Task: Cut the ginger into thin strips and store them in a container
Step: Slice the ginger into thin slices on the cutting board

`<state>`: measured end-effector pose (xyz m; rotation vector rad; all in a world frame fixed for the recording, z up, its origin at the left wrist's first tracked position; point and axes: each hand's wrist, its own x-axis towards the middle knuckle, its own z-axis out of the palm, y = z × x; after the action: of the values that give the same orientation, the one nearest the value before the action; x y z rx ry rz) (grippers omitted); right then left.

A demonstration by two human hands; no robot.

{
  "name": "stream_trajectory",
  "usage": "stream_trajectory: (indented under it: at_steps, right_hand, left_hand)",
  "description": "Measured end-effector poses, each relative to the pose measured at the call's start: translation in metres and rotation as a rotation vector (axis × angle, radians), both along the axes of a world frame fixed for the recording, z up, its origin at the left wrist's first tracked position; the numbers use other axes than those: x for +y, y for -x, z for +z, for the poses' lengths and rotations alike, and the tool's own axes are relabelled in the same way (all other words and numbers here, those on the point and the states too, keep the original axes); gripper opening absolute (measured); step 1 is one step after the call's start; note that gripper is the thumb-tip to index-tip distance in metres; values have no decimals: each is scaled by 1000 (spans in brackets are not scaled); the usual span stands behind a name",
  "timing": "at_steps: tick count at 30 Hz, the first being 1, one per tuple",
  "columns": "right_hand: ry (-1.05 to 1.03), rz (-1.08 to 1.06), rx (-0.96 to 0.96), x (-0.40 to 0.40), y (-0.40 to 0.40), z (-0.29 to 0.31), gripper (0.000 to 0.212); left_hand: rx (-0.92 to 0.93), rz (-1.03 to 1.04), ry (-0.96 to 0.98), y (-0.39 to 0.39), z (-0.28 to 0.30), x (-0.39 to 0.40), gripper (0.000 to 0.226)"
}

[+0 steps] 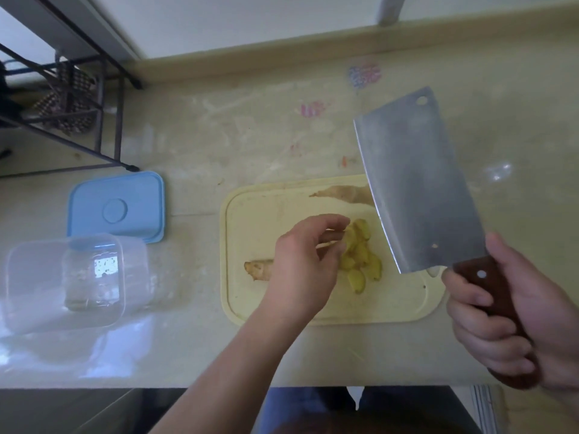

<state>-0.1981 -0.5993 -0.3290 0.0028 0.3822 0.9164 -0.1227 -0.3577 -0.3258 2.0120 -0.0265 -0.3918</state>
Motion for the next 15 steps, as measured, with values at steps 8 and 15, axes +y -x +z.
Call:
stream_trajectory:
  at_steps: [8,15]
  right_hand:
    - [924,198,-69,17,8,40,85]
    - [1330,439,-388,66,23,57,73]
  left_hand:
    - [-573,-43,-336,2,-22,23,20]
    - [-582,-239,-367,16,-36,63,35]
